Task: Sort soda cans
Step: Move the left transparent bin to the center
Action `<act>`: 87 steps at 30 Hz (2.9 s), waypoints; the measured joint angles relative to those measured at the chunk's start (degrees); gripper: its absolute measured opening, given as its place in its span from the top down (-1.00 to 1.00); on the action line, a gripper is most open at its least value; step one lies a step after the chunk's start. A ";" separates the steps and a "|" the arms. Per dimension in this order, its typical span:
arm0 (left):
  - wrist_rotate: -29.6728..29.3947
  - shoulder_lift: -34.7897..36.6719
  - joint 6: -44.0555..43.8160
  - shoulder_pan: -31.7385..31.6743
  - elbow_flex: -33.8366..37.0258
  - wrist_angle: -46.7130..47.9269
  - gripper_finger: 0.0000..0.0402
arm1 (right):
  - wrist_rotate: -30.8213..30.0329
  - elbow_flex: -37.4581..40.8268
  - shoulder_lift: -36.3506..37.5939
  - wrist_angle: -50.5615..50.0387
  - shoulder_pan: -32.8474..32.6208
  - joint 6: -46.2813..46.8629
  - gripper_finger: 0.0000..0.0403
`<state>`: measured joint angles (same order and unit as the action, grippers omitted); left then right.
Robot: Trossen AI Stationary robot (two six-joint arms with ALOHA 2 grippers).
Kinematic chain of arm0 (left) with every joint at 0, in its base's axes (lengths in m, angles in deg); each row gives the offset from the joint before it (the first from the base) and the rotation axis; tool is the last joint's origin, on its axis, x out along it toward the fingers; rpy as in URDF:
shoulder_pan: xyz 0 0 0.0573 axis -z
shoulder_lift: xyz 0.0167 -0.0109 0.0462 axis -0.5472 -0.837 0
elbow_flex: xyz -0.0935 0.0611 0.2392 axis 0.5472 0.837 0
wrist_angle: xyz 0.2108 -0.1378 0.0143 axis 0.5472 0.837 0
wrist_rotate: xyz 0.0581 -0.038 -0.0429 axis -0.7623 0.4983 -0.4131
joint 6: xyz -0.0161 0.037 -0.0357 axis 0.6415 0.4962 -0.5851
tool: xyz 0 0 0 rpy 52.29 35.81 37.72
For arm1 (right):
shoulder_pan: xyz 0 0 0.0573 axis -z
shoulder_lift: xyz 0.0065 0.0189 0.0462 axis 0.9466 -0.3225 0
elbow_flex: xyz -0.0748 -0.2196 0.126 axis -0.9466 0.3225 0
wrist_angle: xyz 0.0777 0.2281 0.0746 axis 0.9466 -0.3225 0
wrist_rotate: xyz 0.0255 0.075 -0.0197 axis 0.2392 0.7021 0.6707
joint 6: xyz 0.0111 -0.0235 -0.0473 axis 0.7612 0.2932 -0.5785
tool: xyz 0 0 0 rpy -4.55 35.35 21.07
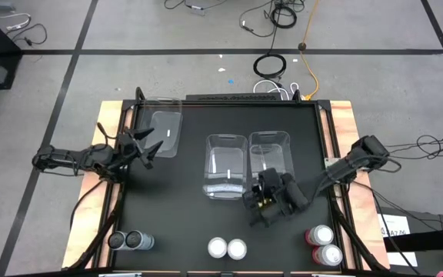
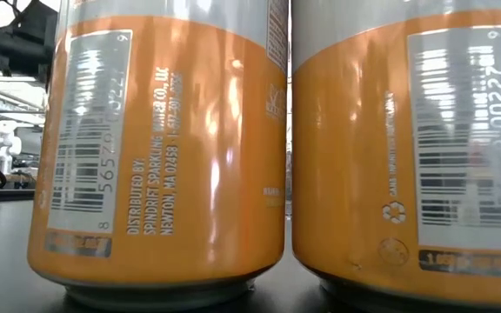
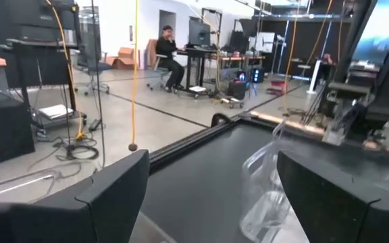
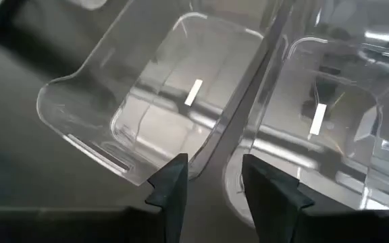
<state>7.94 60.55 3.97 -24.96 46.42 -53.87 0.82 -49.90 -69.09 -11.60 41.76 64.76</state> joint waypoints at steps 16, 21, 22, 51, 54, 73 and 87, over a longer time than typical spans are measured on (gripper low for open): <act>1.67 -21.61 -14.32 -13.02 -22.65 26.42 -0.60 | -13.48 0.00 -3.31 -0.68 -11.82 8.12 0.33; 8.70 -31.33 -16.58 -20.86 -27.29 32.89 -0.48 | -15.98 0.00 -3.64 -0.66 -12.74 7.93 0.33; 10.77 -32.91 -16.62 -22.25 -27.33 33.16 -0.47 | -16.09 0.00 -3.71 -0.68 -12.94 7.91 0.33; 26.35 -49.95 -22.14 -55.93 -27.38 35.79 -0.45 | -15.97 0.00 -3.82 -0.27 -16.44 1.67 0.33; 26.91 -53.04 -22.02 -57.87 -27.38 35.39 -0.45 | -15.78 0.00 -3.82 -0.27 -16.44 1.48 0.33; 26.96 -59.25 -21.53 -62.88 -27.38 35.16 0.23 | -14.30 0.00 -3.82 -0.38 -16.44 -1.58 0.33; 31.55 -59.07 -22.89 -61.64 -27.69 37.15 0.96 | -14.53 0.00 -3.80 -0.62 -16.44 -2.65 0.33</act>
<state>39.49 1.47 -18.92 -86.61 18.73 -16.72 -13.71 -49.90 -72.89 -12.22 25.32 62.10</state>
